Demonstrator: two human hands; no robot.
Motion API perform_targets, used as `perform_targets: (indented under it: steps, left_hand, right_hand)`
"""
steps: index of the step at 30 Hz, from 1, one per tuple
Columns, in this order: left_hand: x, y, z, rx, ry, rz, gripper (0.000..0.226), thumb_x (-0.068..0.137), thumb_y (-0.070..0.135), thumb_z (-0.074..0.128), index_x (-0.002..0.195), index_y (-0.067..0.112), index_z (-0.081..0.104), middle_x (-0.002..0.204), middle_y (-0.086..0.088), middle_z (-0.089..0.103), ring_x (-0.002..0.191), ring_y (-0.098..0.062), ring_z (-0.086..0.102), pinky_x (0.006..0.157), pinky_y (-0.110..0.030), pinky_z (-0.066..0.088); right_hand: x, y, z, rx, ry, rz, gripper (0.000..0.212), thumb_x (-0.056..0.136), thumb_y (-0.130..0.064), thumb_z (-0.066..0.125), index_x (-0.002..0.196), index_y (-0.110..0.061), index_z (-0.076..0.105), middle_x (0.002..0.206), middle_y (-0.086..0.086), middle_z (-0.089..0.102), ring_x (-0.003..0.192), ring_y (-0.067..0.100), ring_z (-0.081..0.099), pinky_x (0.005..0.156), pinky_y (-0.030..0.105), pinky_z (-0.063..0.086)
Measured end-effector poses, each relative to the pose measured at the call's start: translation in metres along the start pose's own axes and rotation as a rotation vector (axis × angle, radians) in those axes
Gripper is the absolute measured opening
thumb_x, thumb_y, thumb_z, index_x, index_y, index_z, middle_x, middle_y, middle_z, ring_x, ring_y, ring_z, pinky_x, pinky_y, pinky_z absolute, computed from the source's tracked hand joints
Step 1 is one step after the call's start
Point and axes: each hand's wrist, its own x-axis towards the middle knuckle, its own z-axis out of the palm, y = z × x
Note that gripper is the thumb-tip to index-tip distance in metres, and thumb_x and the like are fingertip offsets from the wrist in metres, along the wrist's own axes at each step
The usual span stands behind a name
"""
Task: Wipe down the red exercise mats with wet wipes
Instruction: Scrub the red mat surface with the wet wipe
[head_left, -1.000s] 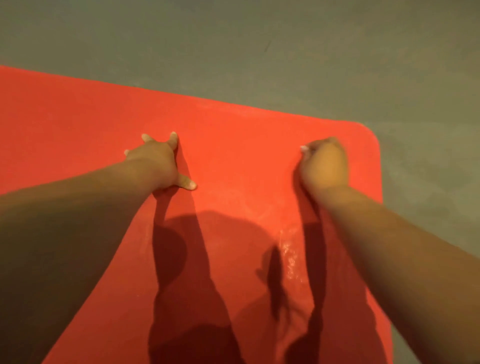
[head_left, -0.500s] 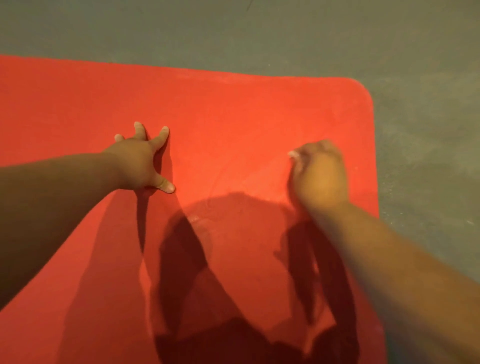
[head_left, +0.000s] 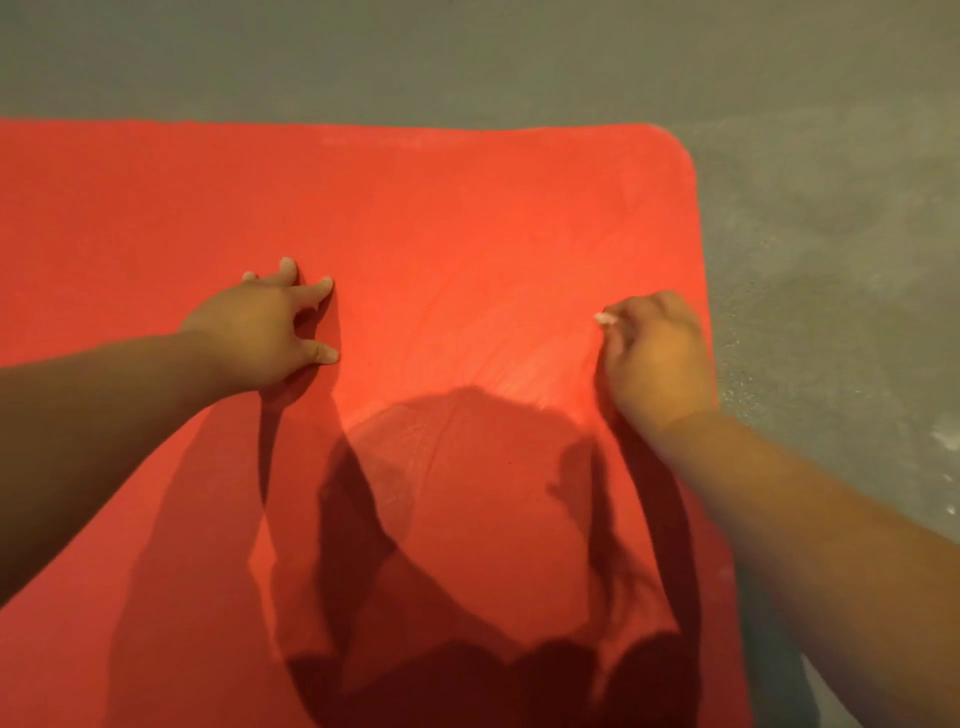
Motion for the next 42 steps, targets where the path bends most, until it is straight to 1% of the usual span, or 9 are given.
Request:
perform_targets:
  steps: [3,6,8,10,14,18,22,31,42]
  left_hand:
    - [-0.007,0.013,0.003,-0.028,0.034,0.043,0.076,0.085,0.034,0.066,0.150,0.029,0.027,0.160,-0.003,0.010,0.143,-0.040,0.018,0.114,-0.045,0.026]
    - [-0.016,0.032,0.009,-0.008,0.057,0.195,0.070,0.086,0.030,0.061,0.149,0.027,0.031,0.160,-0.005,0.012,0.145,-0.034,0.016,0.114,-0.040,0.023]
    - [-0.022,0.048,0.015,-0.036,0.070,0.322,0.066,0.085,0.030,0.063,0.146,0.028,0.037,0.159,-0.005,0.018,0.145,-0.029,0.016,0.116,-0.035,0.019]
    - [-0.029,0.069,0.019,-0.154,0.090,0.401,0.063,0.081,0.029,0.069,0.140,0.030,0.047,0.153,0.000,0.033,0.144,-0.020,0.023,0.114,-0.025,0.019]
    - [-0.037,0.118,0.006,-0.879,-0.099,0.267,0.047,0.078,0.017,0.075,0.122,0.028,0.062,0.120,0.013,0.064,0.111,-0.002,0.060,0.096,-0.013,0.043]
    - [-0.037,0.143,-0.021,-1.209,-0.264,0.216,0.032,0.083,0.011,0.071,0.114,0.016,0.064,0.089,-0.012,0.074,0.080,-0.026,0.065,0.072,-0.038,0.048]
    - [-0.038,0.142,-0.048,-1.253,-0.102,0.169,0.017,0.082,0.003,0.070,0.092,0.015,0.065,0.069,-0.009,0.068,0.064,-0.022,0.060,0.065,-0.031,0.047]
    - [-0.083,0.120,-0.087,-1.317,0.014,0.026,0.031,0.085,-0.010,0.058,0.088,0.018,0.070,0.064,0.003,0.066,0.053,-0.004,0.056,0.048,-0.012,0.045]
    - [-0.192,0.057,-0.158,-1.411,0.369,-0.168,0.020,0.079,-0.007,0.067,0.087,0.011,0.068,0.075,-0.002,0.070,0.065,-0.008,0.065,0.062,-0.017,0.053]
  right_hand:
    - [-0.056,-0.037,0.016,0.015,-0.071,-0.441,0.016,0.067,0.003,0.075,0.080,-0.005,0.071,0.080,0.014,0.065,0.080,0.034,0.063,0.082,0.034,0.040]
    - [-0.097,-0.060,0.025,0.058,-0.513,-0.772,0.011,0.080,-0.012,0.068,0.091,-0.015,0.070,0.091,0.002,0.062,0.089,0.022,0.059,0.084,0.027,0.042]
    - [-0.090,-0.056,0.024,0.187,-0.630,-0.582,0.010,0.089,-0.024,0.059,0.095,-0.020,0.066,0.092,-0.005,0.062,0.085,0.014,0.058,0.080,0.020,0.040]
    - [-0.068,-0.050,0.017,0.485,-0.519,-0.094,0.009,0.088,-0.024,0.063,0.081,-0.020,0.062,0.074,-0.006,0.066,0.066,0.010,0.059,0.064,0.020,0.044]
    - [-0.020,-0.041,-0.007,1.095,-0.407,0.557,0.020,0.089,0.002,0.057,0.075,-0.012,0.060,0.061,0.004,0.061,0.053,0.010,0.055,0.054,0.019,0.048]
    - [-0.002,-0.055,-0.029,1.157,-0.524,0.483,0.020,0.087,0.007,0.057,0.078,-0.011,0.060,0.065,0.007,0.062,0.052,0.013,0.059,0.054,0.018,0.051]
    - [0.021,-0.072,-0.049,1.114,-0.524,0.423,0.019,0.085,0.008,0.058,0.078,-0.010,0.059,0.069,0.008,0.062,0.058,0.012,0.060,0.061,0.021,0.052]
    - [0.028,-0.122,-0.094,0.972,-0.703,0.258,0.020,0.084,0.010,0.054,0.084,-0.009,0.058,0.073,0.012,0.058,0.057,0.015,0.052,0.057,0.026,0.049]
    - [0.014,-0.237,-0.157,0.954,-1.013,-0.045,0.023,0.084,0.002,0.056,0.070,-0.014,0.064,0.067,0.004,0.064,0.060,0.013,0.059,0.062,0.022,0.051]
